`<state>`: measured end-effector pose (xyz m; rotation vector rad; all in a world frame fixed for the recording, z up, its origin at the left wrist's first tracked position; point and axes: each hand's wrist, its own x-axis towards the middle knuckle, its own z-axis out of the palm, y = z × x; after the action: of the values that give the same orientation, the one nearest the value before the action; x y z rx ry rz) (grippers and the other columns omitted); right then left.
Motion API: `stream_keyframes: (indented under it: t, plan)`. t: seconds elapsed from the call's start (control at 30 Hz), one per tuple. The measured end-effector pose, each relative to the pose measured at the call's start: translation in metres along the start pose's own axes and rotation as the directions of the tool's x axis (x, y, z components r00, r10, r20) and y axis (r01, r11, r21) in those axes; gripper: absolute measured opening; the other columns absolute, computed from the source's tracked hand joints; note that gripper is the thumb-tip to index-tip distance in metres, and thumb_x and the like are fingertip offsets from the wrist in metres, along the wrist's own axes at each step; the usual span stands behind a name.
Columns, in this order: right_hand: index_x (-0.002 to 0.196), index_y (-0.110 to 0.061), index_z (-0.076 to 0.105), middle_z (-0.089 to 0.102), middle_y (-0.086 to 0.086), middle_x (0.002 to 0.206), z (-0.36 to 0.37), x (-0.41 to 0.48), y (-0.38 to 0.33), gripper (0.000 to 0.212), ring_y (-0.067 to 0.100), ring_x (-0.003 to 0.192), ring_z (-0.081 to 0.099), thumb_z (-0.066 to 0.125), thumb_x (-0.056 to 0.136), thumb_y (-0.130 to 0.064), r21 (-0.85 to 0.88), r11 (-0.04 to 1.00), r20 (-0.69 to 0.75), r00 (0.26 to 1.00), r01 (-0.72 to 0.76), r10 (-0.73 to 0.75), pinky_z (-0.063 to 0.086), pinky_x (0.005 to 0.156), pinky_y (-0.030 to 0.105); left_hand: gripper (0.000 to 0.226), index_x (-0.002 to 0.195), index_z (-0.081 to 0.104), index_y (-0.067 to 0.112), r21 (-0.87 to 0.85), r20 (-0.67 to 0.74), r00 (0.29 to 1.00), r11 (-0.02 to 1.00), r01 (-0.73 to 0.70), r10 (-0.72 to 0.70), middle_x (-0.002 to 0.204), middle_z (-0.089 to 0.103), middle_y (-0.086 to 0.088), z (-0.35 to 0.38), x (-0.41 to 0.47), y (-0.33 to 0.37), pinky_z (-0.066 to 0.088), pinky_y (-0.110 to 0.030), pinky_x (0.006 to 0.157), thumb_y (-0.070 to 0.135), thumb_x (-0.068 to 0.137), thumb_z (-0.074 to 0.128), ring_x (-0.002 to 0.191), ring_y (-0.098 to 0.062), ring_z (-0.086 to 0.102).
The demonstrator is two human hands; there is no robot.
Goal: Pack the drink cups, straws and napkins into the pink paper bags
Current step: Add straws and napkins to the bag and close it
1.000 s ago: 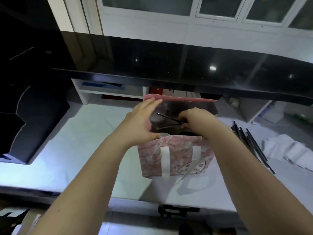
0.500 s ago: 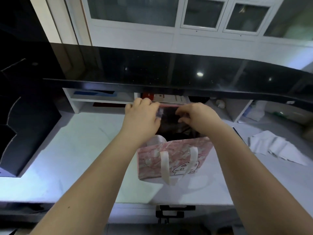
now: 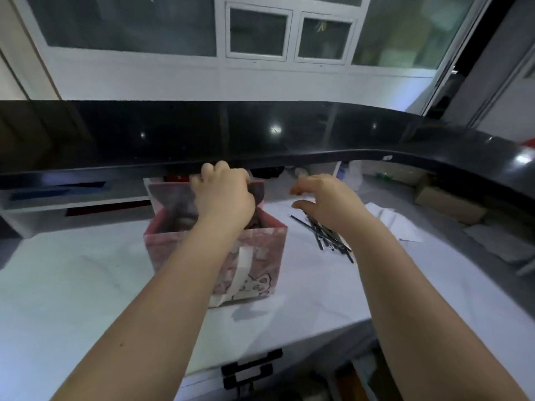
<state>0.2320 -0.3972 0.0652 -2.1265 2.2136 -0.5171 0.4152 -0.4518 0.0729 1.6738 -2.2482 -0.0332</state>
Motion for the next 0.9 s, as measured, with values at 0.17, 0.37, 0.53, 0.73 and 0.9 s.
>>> stream_keyframes:
  t: [0.17,0.37,0.53,0.73,0.9]
  plan:
    - [0.114,-0.027,0.067,0.065,-0.004,0.115,-0.007,-0.012,0.026,0.026,0.019,0.110,0.056,0.068,0.089,-0.030,-0.033,0.997,-0.052,0.997,-0.063,0.062,0.049,0.086,0.036,0.031,0.124,0.061,0.029,-0.083,0.017,0.988,0.985,-0.149,0.151,0.121,0.055,-0.005,0.020,0.006,0.038,0.036,-0.044,0.094,0.027,0.092,0.058,0.115,-0.030,0.045]
    - [0.109,-0.025,0.068,0.068,-0.001,0.108,-0.029,-0.035,0.077,0.022,0.023,0.102,0.058,0.069,0.088,-0.027,-0.097,0.972,-0.161,0.967,-0.214,0.196,0.050,0.085,0.037,0.034,0.124,0.059,0.024,-0.070,0.043,0.950,0.950,-0.305,0.308,0.122,0.054,-0.007,0.038,0.019,0.110,0.035,-0.045,0.095,0.033,0.091,0.057,0.116,-0.031,0.046]
    - [0.115,-0.021,0.066,0.066,-0.001,0.113,-0.041,-0.059,0.128,0.024,0.023,0.109,0.053,0.067,0.090,-0.023,-0.079,0.943,-0.186,0.934,-0.325,0.306,0.048,0.089,0.037,0.028,0.116,0.062,0.025,-0.114,0.053,0.914,0.912,-0.395,0.402,0.117,0.056,-0.006,0.059,0.025,0.173,0.036,-0.045,0.093,0.030,0.089,0.058,0.113,-0.030,0.047]
    - [0.112,-0.022,0.067,0.066,-0.004,0.110,-0.042,-0.072,0.213,0.023,0.020,0.108,0.054,0.068,0.089,-0.020,-0.019,0.917,-0.199,0.901,-0.397,0.386,0.050,0.085,0.039,0.038,0.126,0.057,0.022,-0.137,0.101,0.870,0.873,-0.468,0.482,0.124,0.054,-0.008,0.105,0.033,0.239,0.034,-0.044,0.096,0.034,0.089,0.056,0.119,-0.031,0.044]
    - [0.113,-0.024,0.066,0.065,-0.007,0.107,-0.028,-0.062,0.290,0.024,0.018,0.106,0.053,0.067,0.089,-0.020,0.038,0.881,-0.163,0.867,-0.471,0.471,0.049,0.083,0.036,0.039,0.127,0.057,0.023,-0.179,0.173,0.855,0.869,-0.461,0.489,0.124,0.055,-0.006,0.161,0.054,0.286,0.033,-0.042,0.097,0.032,0.089,0.056,0.119,-0.029,0.044]
